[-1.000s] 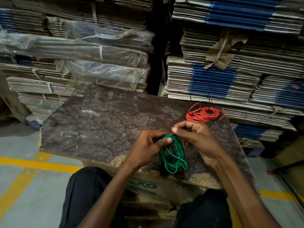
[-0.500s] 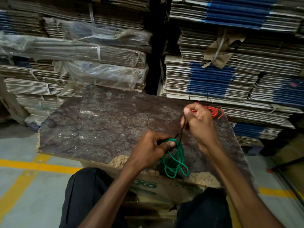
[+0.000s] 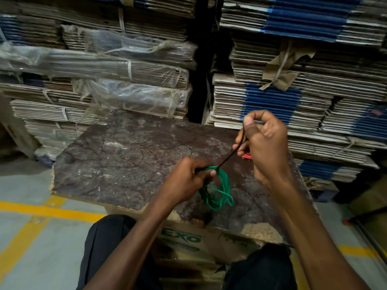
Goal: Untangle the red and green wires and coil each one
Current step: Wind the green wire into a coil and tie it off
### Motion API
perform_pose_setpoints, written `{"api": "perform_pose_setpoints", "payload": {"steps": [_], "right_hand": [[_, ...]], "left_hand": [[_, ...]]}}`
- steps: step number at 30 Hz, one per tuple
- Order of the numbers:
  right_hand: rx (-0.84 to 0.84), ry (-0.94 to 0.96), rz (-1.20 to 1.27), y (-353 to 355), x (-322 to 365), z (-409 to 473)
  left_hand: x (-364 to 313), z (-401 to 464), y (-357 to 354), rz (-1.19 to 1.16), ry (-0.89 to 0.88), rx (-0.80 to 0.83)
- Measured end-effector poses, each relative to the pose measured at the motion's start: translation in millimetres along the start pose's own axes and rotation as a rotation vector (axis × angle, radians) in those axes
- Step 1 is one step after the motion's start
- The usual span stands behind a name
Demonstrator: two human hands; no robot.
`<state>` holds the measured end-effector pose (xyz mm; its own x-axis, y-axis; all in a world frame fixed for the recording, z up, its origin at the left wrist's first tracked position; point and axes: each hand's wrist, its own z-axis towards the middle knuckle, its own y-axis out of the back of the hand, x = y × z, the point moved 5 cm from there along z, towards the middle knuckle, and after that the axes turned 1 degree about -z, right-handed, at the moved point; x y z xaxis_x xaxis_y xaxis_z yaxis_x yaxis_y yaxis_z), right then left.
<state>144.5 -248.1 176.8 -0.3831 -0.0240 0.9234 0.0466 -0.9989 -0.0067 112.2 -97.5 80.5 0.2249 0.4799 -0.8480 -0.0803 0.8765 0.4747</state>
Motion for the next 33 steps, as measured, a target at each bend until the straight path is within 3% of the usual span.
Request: {"api": "perform_pose_setpoints", "payload": {"steps": [5,9,12,15,21,33], "right_hand": [[0.029,-0.036,0.138,1.1,6.8,-4.8],[0.202,-0.151,0.011,-8.3,-23.5,-9.0],[0.257,-0.077,-0.068,-15.2,-41.5,-12.6],[0.236,0.012,-0.145,-13.3,-49.0,-6.9],[0.16,-0.094,-0.158,-9.1,-65.3,13.6],[0.044,-0.151,0.02,-4.1,-66.2,-0.1]], "left_hand": [[-1.4,13.1,18.1,0.13,-0.063,-0.076],[0.5,13.4,19.4,0.115,-0.076,-0.071],[-1.5,13.0,15.4,0.072,-0.087,-0.07],[-0.8,11.9,12.3,0.028,-0.094,-0.028],[-4.5,8.6,-0.8,-0.11,-0.077,0.1],[18.2,37.3,-0.7,0.132,0.07,-0.143]]}}
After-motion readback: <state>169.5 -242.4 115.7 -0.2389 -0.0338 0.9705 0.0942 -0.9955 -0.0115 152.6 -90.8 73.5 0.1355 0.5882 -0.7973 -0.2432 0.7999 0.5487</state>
